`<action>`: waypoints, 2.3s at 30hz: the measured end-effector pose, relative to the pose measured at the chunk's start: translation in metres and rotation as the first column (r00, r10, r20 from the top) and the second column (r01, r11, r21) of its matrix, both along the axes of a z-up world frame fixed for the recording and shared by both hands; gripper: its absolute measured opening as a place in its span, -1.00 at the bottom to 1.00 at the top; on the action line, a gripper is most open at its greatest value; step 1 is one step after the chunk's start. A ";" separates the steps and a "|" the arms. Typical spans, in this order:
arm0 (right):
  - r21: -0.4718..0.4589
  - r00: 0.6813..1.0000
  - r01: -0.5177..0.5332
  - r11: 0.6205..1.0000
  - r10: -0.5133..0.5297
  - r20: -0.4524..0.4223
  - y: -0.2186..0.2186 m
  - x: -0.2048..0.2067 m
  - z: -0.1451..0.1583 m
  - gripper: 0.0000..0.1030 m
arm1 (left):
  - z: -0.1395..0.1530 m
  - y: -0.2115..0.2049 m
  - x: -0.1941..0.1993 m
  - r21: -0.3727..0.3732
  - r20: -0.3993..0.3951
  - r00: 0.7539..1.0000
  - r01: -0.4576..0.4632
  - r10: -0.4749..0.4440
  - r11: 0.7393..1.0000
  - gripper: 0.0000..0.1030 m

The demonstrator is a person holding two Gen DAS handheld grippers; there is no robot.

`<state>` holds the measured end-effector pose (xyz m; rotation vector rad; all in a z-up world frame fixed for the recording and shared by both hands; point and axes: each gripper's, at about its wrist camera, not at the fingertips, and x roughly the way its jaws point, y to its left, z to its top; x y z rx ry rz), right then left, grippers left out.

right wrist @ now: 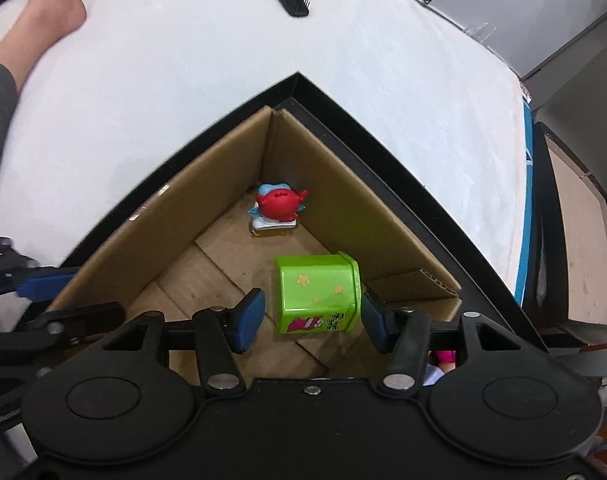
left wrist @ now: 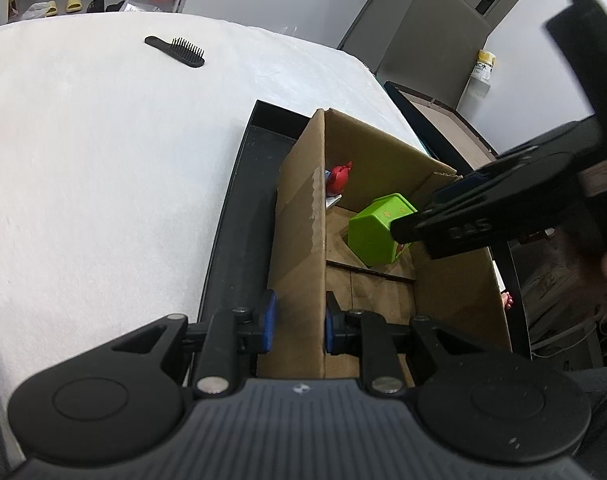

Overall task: Organize rigid objects
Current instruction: 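Move the right gripper to the brown bear figure and grasp it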

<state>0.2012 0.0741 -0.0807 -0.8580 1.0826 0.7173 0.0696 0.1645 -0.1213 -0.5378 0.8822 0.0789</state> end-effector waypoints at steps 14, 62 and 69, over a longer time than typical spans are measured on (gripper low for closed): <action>0.106 0.990 0.138 0.985 -0.134 -0.052 -0.057 0.006 0.065 0.08 | 0.000 0.000 0.000 0.012 0.005 1.000 0.004 -0.004 1.000 -0.59; 0.057 0.853 0.522 0.851 -0.518 -0.073 -0.205 0.057 -0.028 0.27 | 0.001 -0.005 -0.002 0.027 0.005 1.000 -0.020 0.020 0.999 -0.59; -0.011 0.875 0.484 0.875 -0.484 -0.016 -0.191 0.057 -0.056 0.33 | 0.002 -0.007 -0.001 0.035 0.007 1.000 -0.016 0.015 0.999 -0.59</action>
